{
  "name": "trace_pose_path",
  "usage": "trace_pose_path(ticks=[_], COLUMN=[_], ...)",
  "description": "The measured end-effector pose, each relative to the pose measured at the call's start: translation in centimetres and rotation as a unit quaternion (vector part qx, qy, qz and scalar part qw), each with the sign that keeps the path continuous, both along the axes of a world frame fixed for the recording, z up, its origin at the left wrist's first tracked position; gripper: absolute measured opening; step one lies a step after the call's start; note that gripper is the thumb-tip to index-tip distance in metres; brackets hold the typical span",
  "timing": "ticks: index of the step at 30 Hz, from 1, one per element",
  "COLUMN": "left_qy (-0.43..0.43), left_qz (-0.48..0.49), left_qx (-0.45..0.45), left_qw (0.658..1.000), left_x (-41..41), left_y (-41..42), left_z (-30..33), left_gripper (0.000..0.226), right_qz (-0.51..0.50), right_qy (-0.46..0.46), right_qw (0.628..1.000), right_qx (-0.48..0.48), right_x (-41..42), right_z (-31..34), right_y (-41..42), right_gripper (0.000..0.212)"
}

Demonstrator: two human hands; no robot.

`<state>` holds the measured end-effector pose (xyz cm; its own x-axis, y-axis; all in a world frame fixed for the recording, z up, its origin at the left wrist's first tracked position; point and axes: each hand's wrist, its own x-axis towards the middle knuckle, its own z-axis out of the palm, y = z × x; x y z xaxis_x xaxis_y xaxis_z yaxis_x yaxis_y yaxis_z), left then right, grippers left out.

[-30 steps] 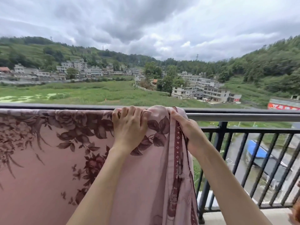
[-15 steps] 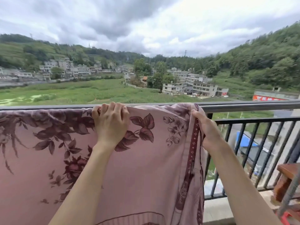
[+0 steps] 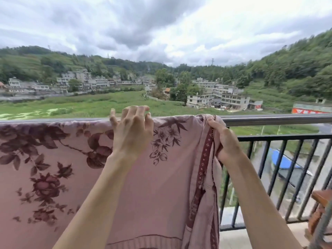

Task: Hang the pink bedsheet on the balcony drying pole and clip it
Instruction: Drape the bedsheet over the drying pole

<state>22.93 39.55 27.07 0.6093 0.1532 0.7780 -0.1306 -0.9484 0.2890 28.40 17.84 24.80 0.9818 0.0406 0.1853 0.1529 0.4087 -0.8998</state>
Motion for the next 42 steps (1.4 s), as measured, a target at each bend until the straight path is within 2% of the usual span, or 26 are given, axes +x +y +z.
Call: trace_pose_path(ticks=[2, 5, 8, 14, 18, 22, 25, 27, 29, 32, 35, 38, 42], left_qy=[0.0, 0.037, 0.058, 0.008, -0.005, -0.016, -0.019, -0.022, -0.018, -0.015, -0.007, -0.002, -0.014], left_qz=[-0.035, -0.052, 0.01, 0.047, 0.064, 0.074, 0.071, 0.074, 0.075, 0.081, 0.089, 0.082, 0.01], left_qx=[0.022, 0.004, 0.043, 0.045, 0.025, 0.029, 0.034, 0.034, 0.029, 0.015, -0.002, -0.028, -0.004], left_qw=[0.999, 0.998, 0.997, 0.998, 0.998, 0.997, 0.997, 0.996, 0.997, 0.996, 0.996, 0.996, 1.0], left_x=[1.1, 3.1, 4.6, 5.3, 5.6, 5.8, 5.8, 5.8, 5.8, 5.8, 5.8, 5.7, 5.6], left_y=[-4.2, -8.8, -10.0, -9.5, -10.3, -10.3, -10.2, -10.2, -10.3, -10.3, -10.9, -12.5, -17.8], left_z=[-0.3, -1.3, -2.6, -2.8, -2.8, -2.9, -3.0, -2.9, -2.9, -2.8, -2.6, -2.3, -2.3], left_gripper=[0.037, 0.041, 0.044, 0.046, 0.049, 0.05, 0.05, 0.05, 0.048, 0.045, 0.047, 0.045, 0.037], right_qz=[0.041, 0.067, 0.075, 0.091, 0.016, -0.03, -0.019, -0.032, -0.087, -0.154, -0.096, -0.063, -0.075], right_qy=[0.008, 0.005, -0.002, 0.004, -0.014, -0.035, -0.006, -0.031, -0.068, -0.056, -0.013, -0.013, -0.016], right_qw=[0.999, 0.997, 0.995, 0.994, 0.999, 0.996, 0.997, 0.995, 0.992, 0.986, 0.995, 0.998, 0.996], right_qx=[-0.011, -0.039, -0.064, -0.054, -0.048, -0.074, -0.078, -0.085, -0.06, 0.013, 0.005, -0.005, -0.049], right_x=[0.6, 1.2, 1.7, 3.0, 4.0, 3.8, 2.9, 2.8, 3.0, 3.4, 2.9, 3.0, 3.6], right_z=[0.0, 0.0, -0.1, 0.6, 2.1, 1.7, -0.4, -0.3, 0.9, 0.9, -1.5, -1.6, -1.0], right_y=[-0.8, -2.0, -2.9, -8.1, -12.5, -13.7, -13.1, -13.7, -15.2, -17.5, -18.2, -18.6, -19.1], right_gripper=[0.023, 0.015, 0.018, 0.015, 0.03, 0.025, 0.021, 0.019, 0.013, 0.009, 0.016, 0.027, 0.017])
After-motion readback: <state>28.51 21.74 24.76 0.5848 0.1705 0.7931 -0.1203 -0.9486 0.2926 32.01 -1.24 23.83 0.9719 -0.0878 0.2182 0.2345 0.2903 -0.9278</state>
